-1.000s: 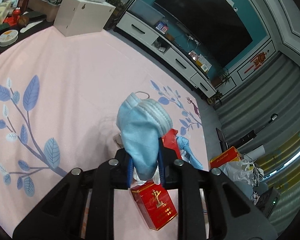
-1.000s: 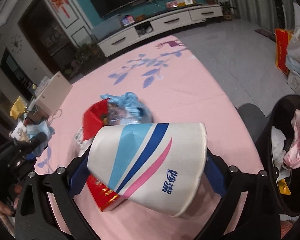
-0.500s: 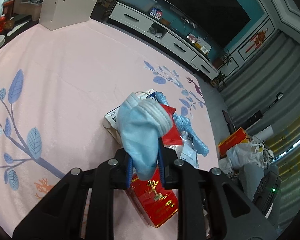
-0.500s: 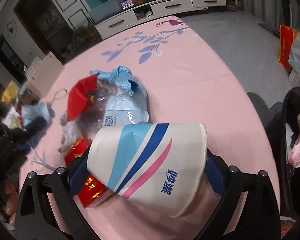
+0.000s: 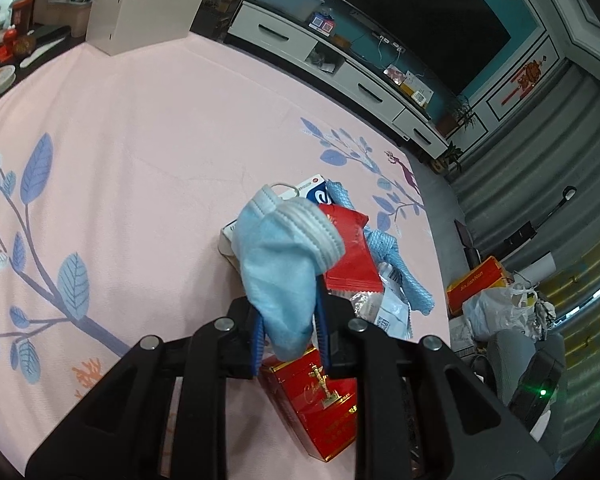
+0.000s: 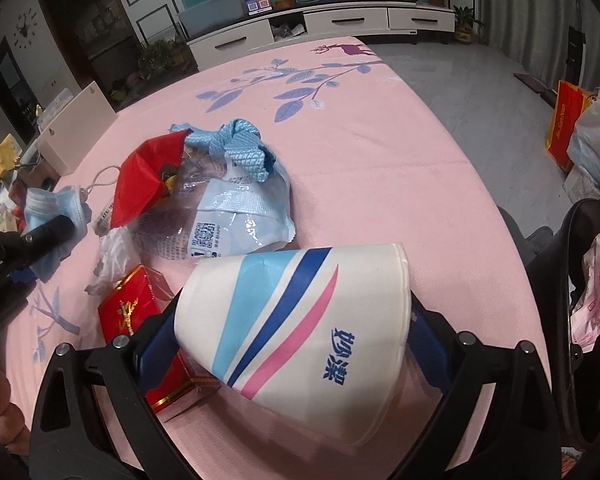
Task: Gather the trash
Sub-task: 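Lift the blue mask with the left gripper while the right lifts the white cup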
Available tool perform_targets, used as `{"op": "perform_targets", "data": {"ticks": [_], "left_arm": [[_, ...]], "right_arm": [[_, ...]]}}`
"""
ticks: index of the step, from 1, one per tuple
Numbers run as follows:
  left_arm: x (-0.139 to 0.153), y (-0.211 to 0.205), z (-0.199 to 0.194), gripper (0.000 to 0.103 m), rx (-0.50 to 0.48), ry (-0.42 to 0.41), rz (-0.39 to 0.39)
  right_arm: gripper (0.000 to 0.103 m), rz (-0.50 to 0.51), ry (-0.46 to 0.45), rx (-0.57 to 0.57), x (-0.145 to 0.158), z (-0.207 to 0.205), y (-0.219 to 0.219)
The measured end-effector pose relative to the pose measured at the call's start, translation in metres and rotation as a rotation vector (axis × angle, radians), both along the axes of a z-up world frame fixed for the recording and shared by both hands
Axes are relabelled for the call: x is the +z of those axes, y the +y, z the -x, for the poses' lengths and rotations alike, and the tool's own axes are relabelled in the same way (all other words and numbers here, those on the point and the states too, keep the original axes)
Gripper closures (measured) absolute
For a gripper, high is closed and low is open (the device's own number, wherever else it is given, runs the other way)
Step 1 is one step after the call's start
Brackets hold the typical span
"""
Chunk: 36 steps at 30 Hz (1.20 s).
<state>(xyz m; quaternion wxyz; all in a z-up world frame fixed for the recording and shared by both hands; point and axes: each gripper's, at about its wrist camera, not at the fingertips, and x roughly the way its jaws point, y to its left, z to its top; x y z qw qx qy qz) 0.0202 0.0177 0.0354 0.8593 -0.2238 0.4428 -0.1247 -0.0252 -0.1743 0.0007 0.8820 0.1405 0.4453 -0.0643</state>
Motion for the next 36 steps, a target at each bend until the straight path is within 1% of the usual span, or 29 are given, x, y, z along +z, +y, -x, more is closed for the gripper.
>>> {"op": "perform_targets", "data": {"ticks": [9, 15, 23, 36], "left_arm": [[-0.0003, -0.0066, -0.001, 0.082, -0.021, 0.007, -0.028], [-0.0034, -0.0072, -0.0035, 0.082, -0.033, 0.025, -0.008], [-0.004, -0.0074, -0.0019, 0.082, -0.033, 0.028, -0.007], [-0.004, -0.0058, 0.0002, 0.081, -0.026, 0.032, -0.006]], "right_arm": [[0.007, -0.003, -0.007, 0.0, -0.0006, -0.0003, 0.0003], [0.007, -0.002, -0.008, 0.0, -0.001, -0.0003, 0.0008], [0.007, 0.036, -0.005, 0.007, -0.002, -0.0013, 0.0052], [0.007, 0.045, -0.001, 0.011, -0.0024, -0.0023, 0.0072]]}}
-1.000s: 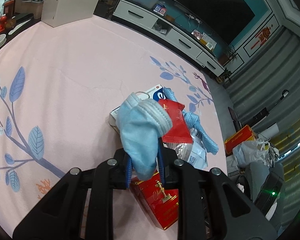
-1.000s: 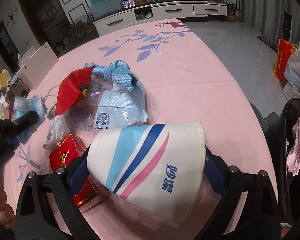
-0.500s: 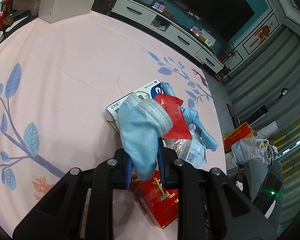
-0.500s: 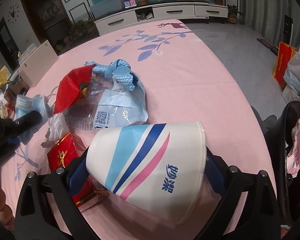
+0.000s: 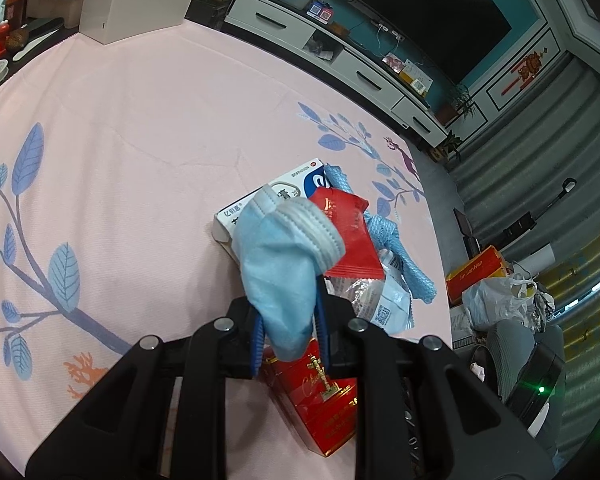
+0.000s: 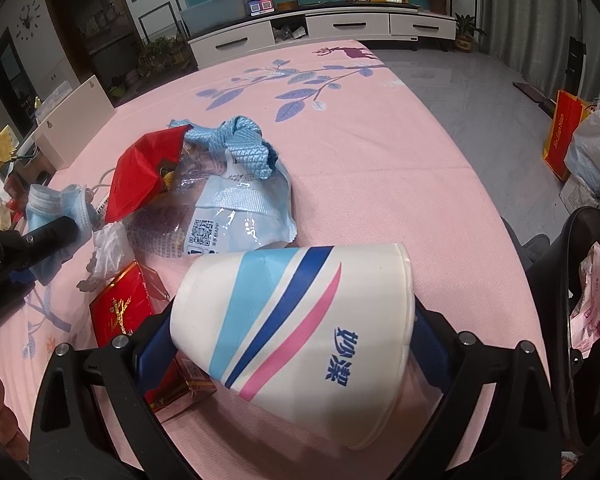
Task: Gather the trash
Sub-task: 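Lift the blue mask with the left gripper while the right lifts the white cup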
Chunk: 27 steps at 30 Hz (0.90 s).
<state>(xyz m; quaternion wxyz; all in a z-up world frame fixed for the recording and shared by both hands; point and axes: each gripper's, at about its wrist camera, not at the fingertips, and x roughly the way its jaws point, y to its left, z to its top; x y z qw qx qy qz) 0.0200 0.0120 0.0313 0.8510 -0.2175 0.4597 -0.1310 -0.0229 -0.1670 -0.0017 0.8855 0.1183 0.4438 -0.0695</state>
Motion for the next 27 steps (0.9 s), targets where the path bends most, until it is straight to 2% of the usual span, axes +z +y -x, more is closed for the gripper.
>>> {"op": "perform_targets", "data": {"ticks": [8, 27], "left_arm": [[0.0006, -0.0003, 0.0018, 0.081, -0.001, -0.001, -0.003], [0.0062, -0.0022, 0.0055, 0.081, -0.002, -0.02, -0.004]], "right_arm": [[0.007, 0.026, 0.002, 0.005, -0.0017, 0.0006, 0.002], [0.007, 0.018, -0.013, -0.006, 0.0037, 0.0026, -0.0013]]}}
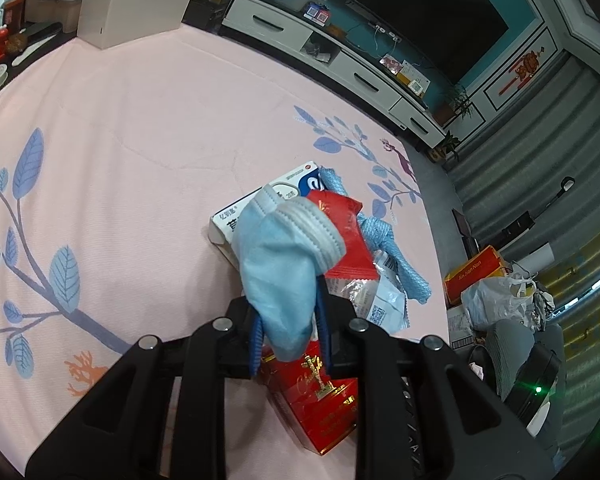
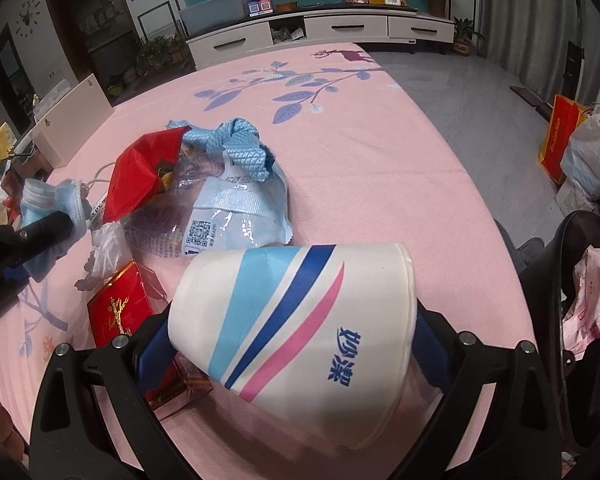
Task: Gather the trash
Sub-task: 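Lift the blue mask with the left gripper while the right lifts the white cup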
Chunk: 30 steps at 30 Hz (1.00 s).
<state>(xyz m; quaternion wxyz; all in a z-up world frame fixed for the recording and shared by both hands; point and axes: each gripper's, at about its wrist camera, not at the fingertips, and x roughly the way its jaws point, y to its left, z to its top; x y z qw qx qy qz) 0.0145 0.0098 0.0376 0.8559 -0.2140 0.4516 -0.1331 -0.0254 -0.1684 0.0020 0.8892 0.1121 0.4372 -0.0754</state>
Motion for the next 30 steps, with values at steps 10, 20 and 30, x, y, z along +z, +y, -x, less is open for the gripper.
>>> {"op": "perform_targets", "data": {"ticks": [10, 20, 30], "left_arm": [[0.025, -0.001, 0.014, 0.081, -0.008, -0.086, -0.016], [0.051, -0.018, 0.034, 0.081, -0.086, -0.155, 0.027], [0.052, -0.023, 0.036, 0.081, -0.089, -0.163, 0.012]], "right_arm": [[0.007, -0.021, -0.138, -0.019, 0.044, 0.024, -0.012], [0.007, -0.083, -0.259, -0.039, 0.084, 0.054, -0.03], [0.007, -0.115, -0.127, -0.035, 0.062, 0.04, -0.035]]}}
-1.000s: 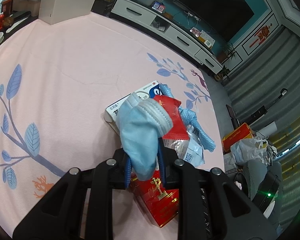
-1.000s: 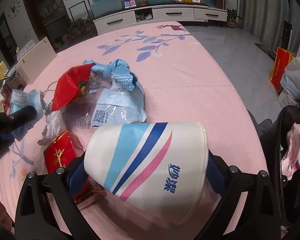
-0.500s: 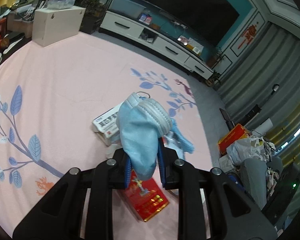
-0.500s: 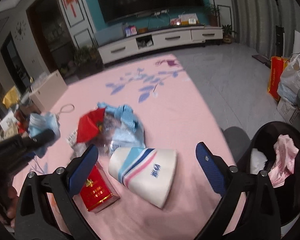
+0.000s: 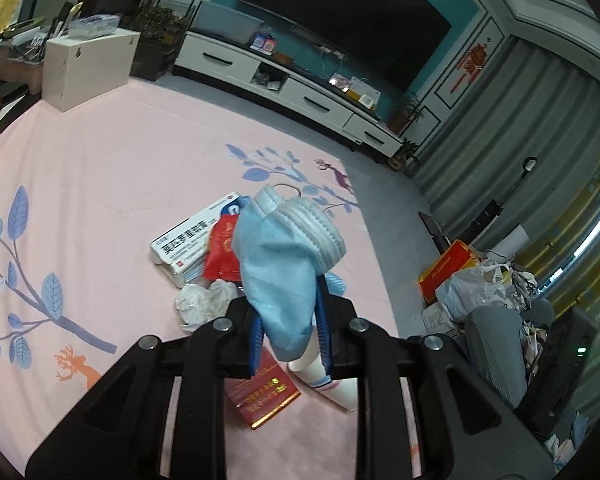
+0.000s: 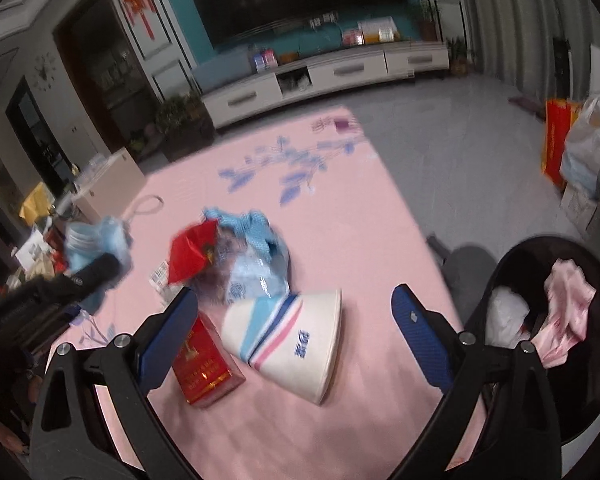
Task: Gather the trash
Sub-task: 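Lift the blue mask with the left gripper while the right lifts the white cup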
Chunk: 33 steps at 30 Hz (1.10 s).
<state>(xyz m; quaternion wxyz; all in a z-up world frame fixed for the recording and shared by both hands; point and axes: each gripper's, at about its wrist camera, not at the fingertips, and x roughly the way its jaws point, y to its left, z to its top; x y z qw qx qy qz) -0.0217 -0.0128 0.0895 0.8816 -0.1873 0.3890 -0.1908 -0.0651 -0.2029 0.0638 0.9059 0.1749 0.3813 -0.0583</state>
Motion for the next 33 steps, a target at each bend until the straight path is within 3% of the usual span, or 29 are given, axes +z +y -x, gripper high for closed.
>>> {"op": "perform_targets", "data": {"ticks": [3, 9, 19, 22, 26, 33], "left_arm": [[-0.006, 0.002, -0.005, 0.081, 0.023, 0.018, -0.007], [-0.016, 0.013, -0.014, 0.081, 0.058, 0.054, -0.007], [-0.02, 0.015, -0.02, 0.081, 0.06, 0.077, -0.011], [-0.02, 0.014, -0.021, 0.081, 0.059, 0.08, -0.01], [-0.021, 0.011, -0.021, 0.081, 0.051, 0.079, -0.02], [-0.021, 0.013, -0.022, 0.081, 0.046, 0.083, -0.015]], "right_arm": [[0.007, 0.046, 0.071, -0.02, -0.019, -0.016, 0.004], [0.003, 0.049, 0.12, -0.076, -0.039, -0.033, 0.008], [0.003, 0.01, 0.076, -0.046, -0.035, -0.04, 0.021], [0.003, 0.071, 0.109, -0.046, -0.043, -0.046, 0.029], [0.003, 0.032, 0.166, -0.014, -0.059, -0.052, 0.033], [0.003, 0.06, 0.158, -0.012, -0.066, -0.054, 0.036]]}}
